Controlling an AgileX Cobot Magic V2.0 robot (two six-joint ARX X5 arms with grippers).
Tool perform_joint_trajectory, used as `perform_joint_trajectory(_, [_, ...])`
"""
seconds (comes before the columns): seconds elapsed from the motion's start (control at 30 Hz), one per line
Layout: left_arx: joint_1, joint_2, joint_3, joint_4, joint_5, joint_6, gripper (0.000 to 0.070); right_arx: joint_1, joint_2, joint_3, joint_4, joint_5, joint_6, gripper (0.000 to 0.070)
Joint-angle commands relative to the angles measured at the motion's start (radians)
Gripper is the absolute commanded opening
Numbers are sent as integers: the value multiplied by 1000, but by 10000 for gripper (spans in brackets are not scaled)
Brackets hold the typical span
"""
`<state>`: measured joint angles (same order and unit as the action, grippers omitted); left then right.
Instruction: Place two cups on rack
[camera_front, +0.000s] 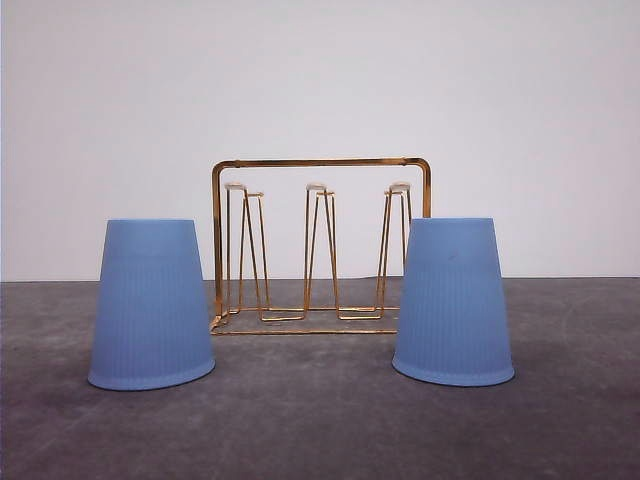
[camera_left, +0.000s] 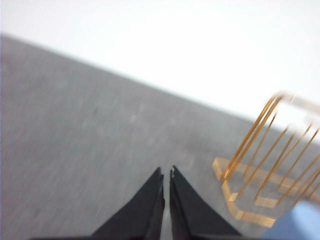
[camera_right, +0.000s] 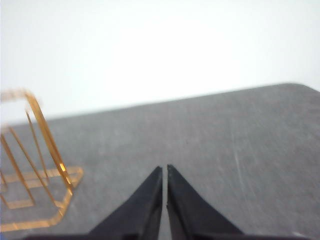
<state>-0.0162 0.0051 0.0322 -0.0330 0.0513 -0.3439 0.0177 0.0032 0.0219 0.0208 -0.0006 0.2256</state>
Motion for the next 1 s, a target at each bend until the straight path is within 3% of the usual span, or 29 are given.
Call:
perform_joint_trajectory(0.0, [0,-1,43,54,-1,-41,0,0,0,37,13,-1,66,11])
perform_joint_trajectory(0.13, [0,4,170,0,-28,-31,2,0,1,140,-63,-2,67,11])
perform_joint_trajectory(0.33, [0,81,404,-278,-33,-31,3,0,47,351,-293,-6,66,10])
perform_joint_trajectory(0.5, [0,215,572,-569,-15,-30,3,0,168,481,-434,-149,49,10])
perform_joint_trajectory(0.63, [0,347,674,-749,59,62,2,0,296,542,-518,-267,-18,10])
perform_joint_trajectory(0.83, [-1,510,751,-850,198,214,2,23,454,567,-576,-340,-139,11])
perform_joint_trajectory(0.97, [-59,570,771,-842,220,228,1,96,491,567,-573,-338,-183,12])
